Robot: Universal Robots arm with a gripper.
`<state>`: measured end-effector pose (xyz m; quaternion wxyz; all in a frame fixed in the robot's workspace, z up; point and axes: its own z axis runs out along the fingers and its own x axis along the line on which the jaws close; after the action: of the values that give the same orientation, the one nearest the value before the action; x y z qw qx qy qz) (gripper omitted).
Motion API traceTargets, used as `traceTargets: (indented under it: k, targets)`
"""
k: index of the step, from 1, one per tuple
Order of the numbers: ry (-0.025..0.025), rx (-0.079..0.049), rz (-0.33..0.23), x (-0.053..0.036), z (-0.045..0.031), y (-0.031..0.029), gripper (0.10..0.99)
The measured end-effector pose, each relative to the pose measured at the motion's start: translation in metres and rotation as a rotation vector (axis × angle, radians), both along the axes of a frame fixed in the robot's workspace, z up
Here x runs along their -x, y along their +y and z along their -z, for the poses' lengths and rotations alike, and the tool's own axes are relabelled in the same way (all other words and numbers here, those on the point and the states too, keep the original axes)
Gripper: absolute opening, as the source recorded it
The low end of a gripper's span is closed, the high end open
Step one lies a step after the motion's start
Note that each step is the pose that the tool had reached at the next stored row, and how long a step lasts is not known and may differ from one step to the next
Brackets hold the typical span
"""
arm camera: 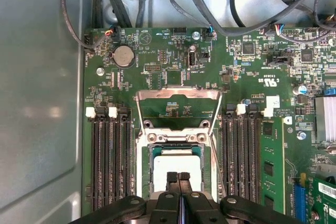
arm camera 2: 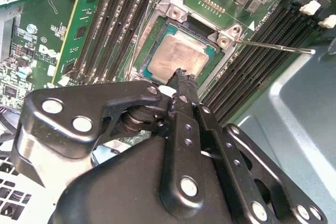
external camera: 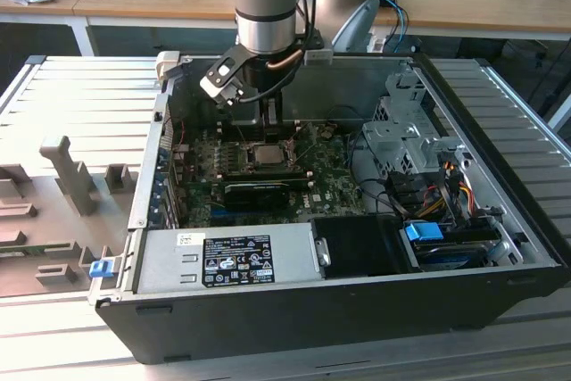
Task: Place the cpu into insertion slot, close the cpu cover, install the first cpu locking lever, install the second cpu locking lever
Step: 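Close the cpu cover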
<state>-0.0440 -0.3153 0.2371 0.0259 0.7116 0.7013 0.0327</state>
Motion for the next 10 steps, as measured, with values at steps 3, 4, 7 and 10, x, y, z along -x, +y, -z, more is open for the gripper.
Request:
traceTargets:
  k: [3, 4, 7, 10]
  targets:
    - [-0.0001, 0.0, 0.0, 0.0, -0.0015, 0.0002, 0.106]
    - [0.0, 0.0, 0.0, 0.0, -0.002, 0.0003, 0.106]
    - [0.0, 0.0, 0.0, 0.0, -0.0028, 0.0004, 0.106]
    - [-0.0001, 0.0, 0.0, 0.0, -0.0039, 0.0004, 0.106]
